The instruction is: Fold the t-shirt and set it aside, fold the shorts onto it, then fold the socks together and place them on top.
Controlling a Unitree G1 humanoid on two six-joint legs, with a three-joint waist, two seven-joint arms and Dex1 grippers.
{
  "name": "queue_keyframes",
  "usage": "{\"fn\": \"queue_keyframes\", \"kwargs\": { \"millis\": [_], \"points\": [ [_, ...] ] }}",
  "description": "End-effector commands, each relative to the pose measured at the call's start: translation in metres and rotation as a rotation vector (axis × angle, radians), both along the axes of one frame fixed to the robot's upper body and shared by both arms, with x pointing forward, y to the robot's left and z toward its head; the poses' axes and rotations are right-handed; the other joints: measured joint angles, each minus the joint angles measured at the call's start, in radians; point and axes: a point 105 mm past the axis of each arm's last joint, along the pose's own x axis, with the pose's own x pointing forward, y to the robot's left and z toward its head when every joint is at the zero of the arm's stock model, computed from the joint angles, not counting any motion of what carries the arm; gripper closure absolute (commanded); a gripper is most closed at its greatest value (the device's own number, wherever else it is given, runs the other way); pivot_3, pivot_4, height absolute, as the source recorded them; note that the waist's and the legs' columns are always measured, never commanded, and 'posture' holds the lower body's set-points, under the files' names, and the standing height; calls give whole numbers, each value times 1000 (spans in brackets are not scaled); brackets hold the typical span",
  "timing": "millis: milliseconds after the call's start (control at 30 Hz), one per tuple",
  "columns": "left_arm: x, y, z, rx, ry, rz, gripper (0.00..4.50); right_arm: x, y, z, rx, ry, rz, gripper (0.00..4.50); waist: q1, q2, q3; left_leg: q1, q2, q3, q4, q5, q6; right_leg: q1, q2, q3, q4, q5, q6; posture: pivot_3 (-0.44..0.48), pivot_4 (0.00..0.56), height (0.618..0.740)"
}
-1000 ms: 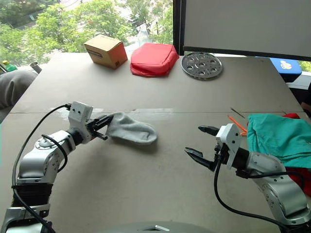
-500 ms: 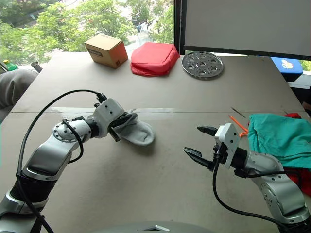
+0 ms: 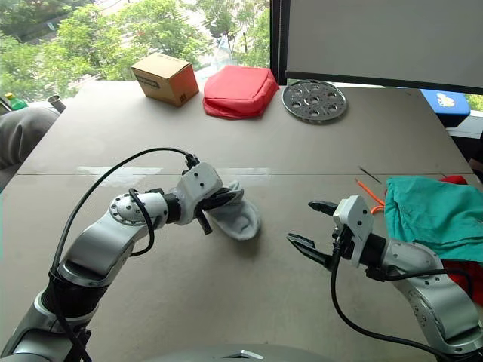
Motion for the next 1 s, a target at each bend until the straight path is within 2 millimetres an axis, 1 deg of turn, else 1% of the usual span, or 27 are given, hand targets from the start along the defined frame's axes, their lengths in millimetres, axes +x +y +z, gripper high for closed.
{"fn": "queue_keyframes", "kwargs": {
  "millis": [33,100,167,267,367,433,467,533,600,667,733,767,800,833,900,933,1000],
  "points": [
    [5,2,10,17,-80,-21,4482,-1,1,10,2,-43,16,0,0,0,0,0,0,0,0,0,0,0,0,0,0,0,0,0,150,739],
    [1,-8,16,-69,-63,-53,4482,1,1,10,4,-44,16,0,1,0,0,0,0,0,0,0,0,0,0,0,0,0,0,0,150,739],
    [-10,-19,12,-147,28,-95,4482,2,2,9,4,-47,21,0,1,0,0,0,0,0,0,0,0,0,0,0,0,0,0,0,150,739],
    [-14,-24,7,-204,118,-102,4482,5,3,8,5,-50,25,0,0,0,0,0,0,0,0,0,0,0,0,0,0,0,-1,0,150,739],
    [-25,-27,-1,-250,305,-169,4482,8,3,9,7,-56,28,0,-1,-1,0,0,0,0,0,0,0,0,1,0,1,0,-1,0,150,739],
    [-25,-22,-6,-222,359,-185,3639,10,2,9,4,-64,27,0,-1,0,0,1,0,0,0,0,0,0,1,0,1,0,-1,0,150,739],
    [-25,-21,-6,-214,370,-189,3444,11,2,9,4,-67,27,0,-2,-1,0,1,0,0,0,0,0,0,1,0,1,0,0,0,150,739],
    [-28,-13,0,-235,420,-209,2460,13,2,9,8,-71,23,0,-2,0,0,1,0,0,1,0,0,0,1,0,1,0,0,0,150,739],
    [-28,1,22,-362,478,-233,1864,13,2,8,8,-72,22,0,-2,0,0,0,0,0,1,0,0,0,1,0,1,0,0,0,150,739],
    [-27,17,46,-505,525,-246,1864,13,0,5,3,-70,20,0,-2,-1,0,0,0,0,1,0,0,0,1,0,1,0,0,0,150,739],
    [-26,28,65,-647,583,-258,1864,14,-2,3,-1,-74,11,0,-4,-1,0,0,1,-1,1,0,0,0,2,0,1,0,1,0,150,739],
    [-19,32,72,-721,584,-236,1864,15,-3,3,1,-78,5,0,-3,0,0,1,0,-1,1,0,0,0,2,0,1,0,1,0,150,739],
    [-10,33,75,-778,584,-207,1864,16,-4,3,2,-82,-1,0,-2,0,0,1,0,-1,1,0,0,1,2,0,1,-1,1,0,150,739],
    [-2,34,75,-819,577,-172,2083,17,-4,4,0,-88,-6,0,-1,0,0,1,0,-2,1,0,0,2,1,0,1,-1,1,0,150,739],
    [14,32,67,-873,568,-97,2620,18,-6,4,-4,-96,-19,0,0,0,0,2,-1,-2,2,0,0,5,1,0,1,-1,1,0,150,739],
    [19,30,56,-862,574,-62,2986,18,-5,4,-4,-100,-26,0,-1,-1,0,2,-1,-2,3,0,0,6,1,-1,1,0,1,0,150,739],
    [25,26,35,-806,563,-8,3958,15,-4,6,-1,-104,-31,0,-8,-1,0,2,-1,-2,4,0,0,6,2,-1,1,2,-3,0,150,739]
  ]
}}
